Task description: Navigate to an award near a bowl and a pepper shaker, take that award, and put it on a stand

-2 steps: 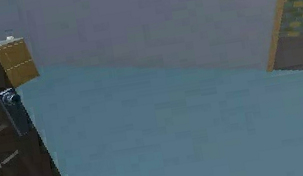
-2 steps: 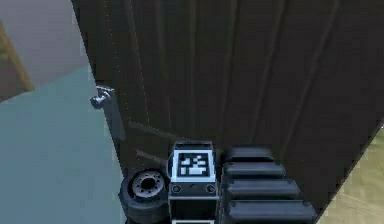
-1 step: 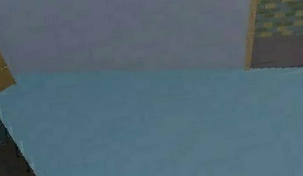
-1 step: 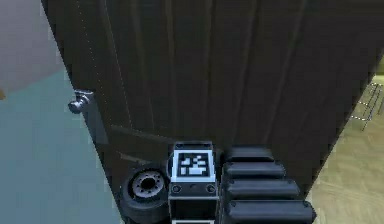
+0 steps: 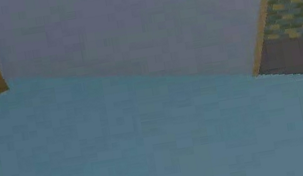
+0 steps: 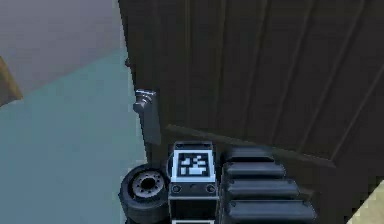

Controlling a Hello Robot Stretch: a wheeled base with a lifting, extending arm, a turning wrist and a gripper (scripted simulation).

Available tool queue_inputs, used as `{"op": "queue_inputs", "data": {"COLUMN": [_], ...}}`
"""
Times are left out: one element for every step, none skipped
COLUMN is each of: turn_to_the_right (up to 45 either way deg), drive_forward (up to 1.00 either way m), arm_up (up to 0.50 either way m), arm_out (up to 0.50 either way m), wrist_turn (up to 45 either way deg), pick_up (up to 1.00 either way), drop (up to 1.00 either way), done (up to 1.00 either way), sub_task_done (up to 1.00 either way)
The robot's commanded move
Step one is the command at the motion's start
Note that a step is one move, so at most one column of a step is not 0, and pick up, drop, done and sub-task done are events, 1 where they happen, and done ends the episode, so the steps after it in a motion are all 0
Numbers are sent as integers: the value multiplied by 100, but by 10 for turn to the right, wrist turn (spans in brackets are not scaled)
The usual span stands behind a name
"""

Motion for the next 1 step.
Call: {"op": "queue_inputs", "data": {"turn_to_the_right": [150], "drive_forward": [0], "arm_up": [0], "arm_out": [0], "wrist_turn": [0], "pick_up": [0], "drop": [0], "done": [0], "sub_task_done": [0]}}
